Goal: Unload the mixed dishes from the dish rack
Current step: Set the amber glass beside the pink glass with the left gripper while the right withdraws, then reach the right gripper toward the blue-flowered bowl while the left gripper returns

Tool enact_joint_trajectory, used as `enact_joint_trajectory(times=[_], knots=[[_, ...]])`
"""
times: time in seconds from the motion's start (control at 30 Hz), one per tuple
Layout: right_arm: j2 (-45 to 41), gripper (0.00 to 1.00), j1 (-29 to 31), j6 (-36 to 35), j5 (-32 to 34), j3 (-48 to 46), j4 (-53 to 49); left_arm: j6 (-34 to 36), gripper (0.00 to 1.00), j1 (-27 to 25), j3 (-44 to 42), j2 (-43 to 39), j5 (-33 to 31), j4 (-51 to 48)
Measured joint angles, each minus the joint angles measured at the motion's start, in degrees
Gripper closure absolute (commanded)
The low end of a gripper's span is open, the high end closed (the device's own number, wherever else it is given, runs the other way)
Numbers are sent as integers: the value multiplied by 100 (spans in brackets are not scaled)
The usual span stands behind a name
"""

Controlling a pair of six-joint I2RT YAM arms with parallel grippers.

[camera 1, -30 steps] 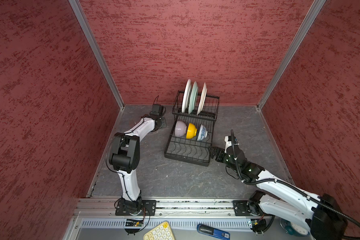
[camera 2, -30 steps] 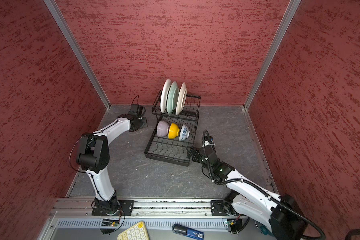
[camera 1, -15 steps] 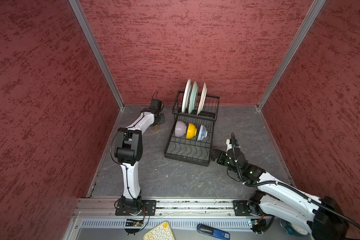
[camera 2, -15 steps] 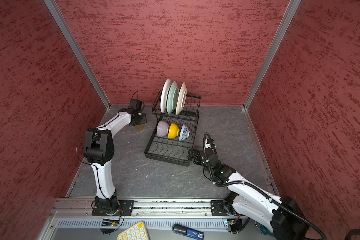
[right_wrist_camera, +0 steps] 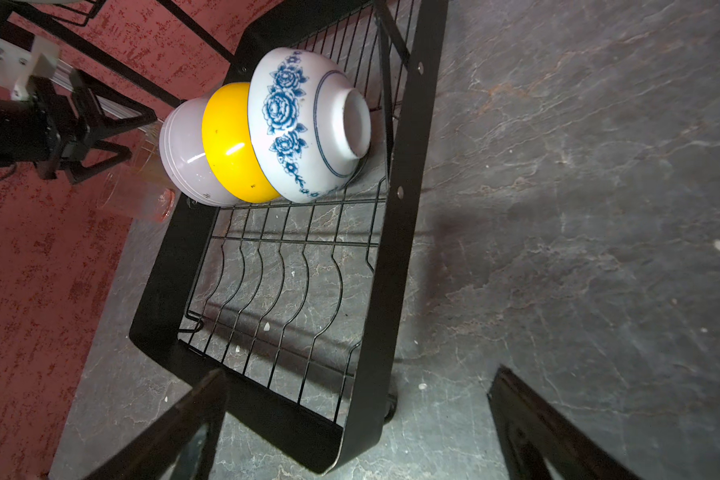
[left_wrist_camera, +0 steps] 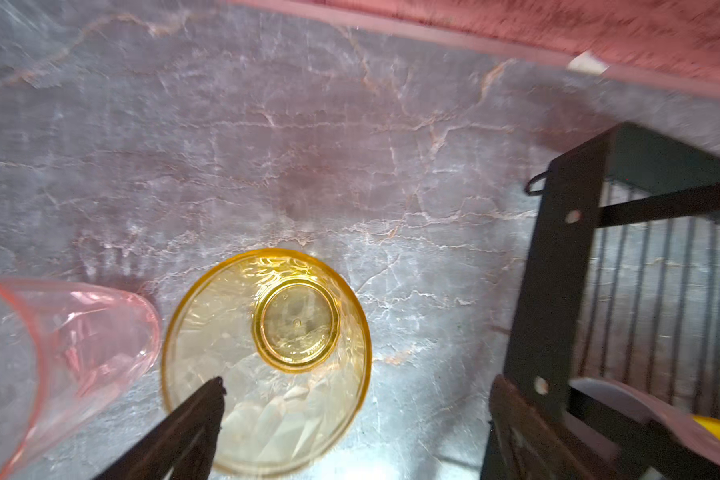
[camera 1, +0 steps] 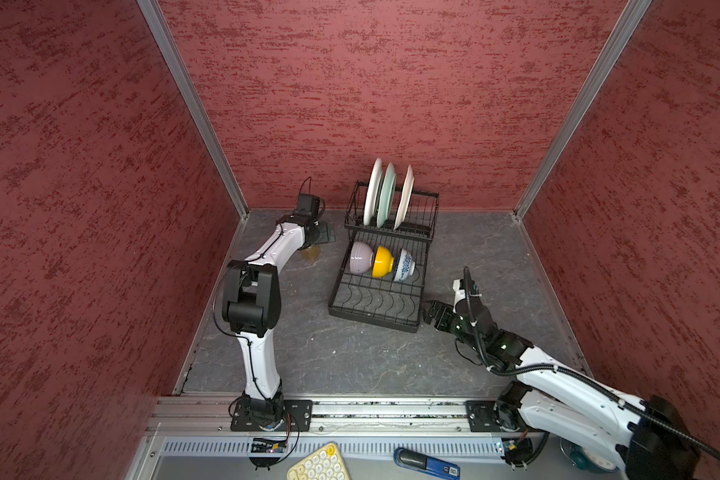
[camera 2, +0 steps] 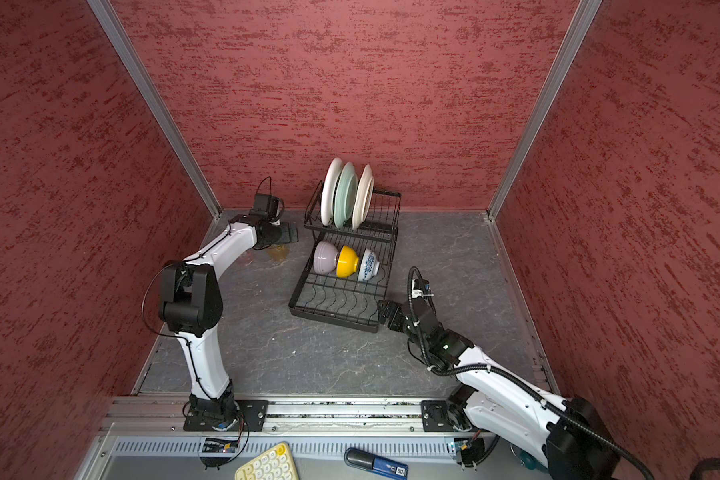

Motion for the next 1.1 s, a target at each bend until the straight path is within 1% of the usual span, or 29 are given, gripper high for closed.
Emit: enact_joint_trajectory(times=[0.2,0.4,0.53,0.63,0.83,1.1], knots=[[334,1,0,-166,-162,105,85,-216,0,0,-817,-968,234,310],[693,1,0,-275,-339,431,170,-481,1,13,-1915,-2020,481,588],[745,1,0,-297,-402,557,256,-669,0,31,-2634,-2739,730,728],[750,1,0,-299,-424,568,341,-813,1,9,-2990,-3147,975,844],[944,1,0,-302,-476,758,424,-1040,0,-247,-3630,-3801,1335,1045],[1333,1,0,-407,-476,1091,525,-1143,1,-404,-4269,-4286,1668,1169]])
